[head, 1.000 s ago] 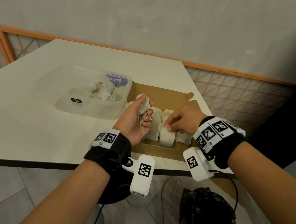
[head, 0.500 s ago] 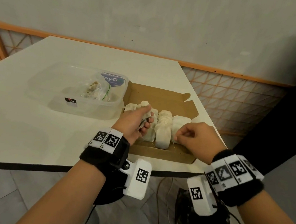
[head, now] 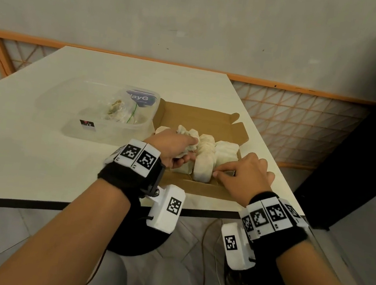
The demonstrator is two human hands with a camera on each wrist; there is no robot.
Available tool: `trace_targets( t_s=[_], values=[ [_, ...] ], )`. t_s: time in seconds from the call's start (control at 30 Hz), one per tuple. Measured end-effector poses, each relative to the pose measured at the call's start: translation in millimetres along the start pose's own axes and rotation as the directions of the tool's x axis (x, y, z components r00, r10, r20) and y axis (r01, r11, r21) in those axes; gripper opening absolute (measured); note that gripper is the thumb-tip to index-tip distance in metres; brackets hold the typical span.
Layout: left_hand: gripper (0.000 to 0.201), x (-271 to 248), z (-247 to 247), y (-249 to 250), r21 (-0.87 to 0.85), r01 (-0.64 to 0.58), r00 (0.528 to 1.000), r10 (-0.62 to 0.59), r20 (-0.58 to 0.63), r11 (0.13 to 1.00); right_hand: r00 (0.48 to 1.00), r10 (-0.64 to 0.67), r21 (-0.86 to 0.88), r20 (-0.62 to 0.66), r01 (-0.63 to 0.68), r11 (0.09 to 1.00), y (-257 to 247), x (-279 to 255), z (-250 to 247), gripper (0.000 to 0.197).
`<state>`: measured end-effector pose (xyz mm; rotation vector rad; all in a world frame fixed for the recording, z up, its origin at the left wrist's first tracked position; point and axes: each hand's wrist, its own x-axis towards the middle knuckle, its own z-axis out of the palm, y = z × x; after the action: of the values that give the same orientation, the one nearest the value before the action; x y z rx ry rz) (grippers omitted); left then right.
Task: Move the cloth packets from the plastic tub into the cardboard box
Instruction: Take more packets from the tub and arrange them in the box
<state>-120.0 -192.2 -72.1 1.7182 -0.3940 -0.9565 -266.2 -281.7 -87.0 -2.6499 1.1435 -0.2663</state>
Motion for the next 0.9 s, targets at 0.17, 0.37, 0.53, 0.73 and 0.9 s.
trace_targets(
  t_s=[0.17, 0.37, 0.53, 0.73, 0.9],
  values=[
    [0.024, 1.6, 5.8, 2.2, -0.024, -0.027, 0.999, 0.026, -0.032, 0.999, 0.999, -0.015, 0.063, -0.047, 0.018, 0.998, 2.2, -1.3, 2.2, 0.016],
    [0.024, -8.6, -18.7, -14.9, -0.480, -0.015, 0.990, 0.080, 0.117, 0.877, 0.963, -0.113, 0.535, -0.245, 0.231, 0.813, -0.5, -4.5, 5.6, 0.010],
    [0.057, -11.0, -30.5, -25.0, -0.612, 0.182, 0.920, 0.086, 0.382, 0.770, 0.985, -0.128, 0.823, -0.113, 0.165, 0.544, -32.0, -0.2, 12.5, 0.022],
    [0.041, -10.2, -25.2, -24.7, -0.503, 0.156, 0.930, 0.045, 0.365, 0.850, 0.987, -0.094, 0.875, -0.128, 0.157, 0.458, -46.6, 6.0, 24.1, 0.015],
    [0.028, -8.7, -21.7, -25.9, -0.441, 0.030, 0.937, 0.129, 0.325, 0.897, 0.994, -0.011, 0.951, -0.105, 0.103, 0.290, -37.2, 12.5, 25.2, 0.008]
  ],
)
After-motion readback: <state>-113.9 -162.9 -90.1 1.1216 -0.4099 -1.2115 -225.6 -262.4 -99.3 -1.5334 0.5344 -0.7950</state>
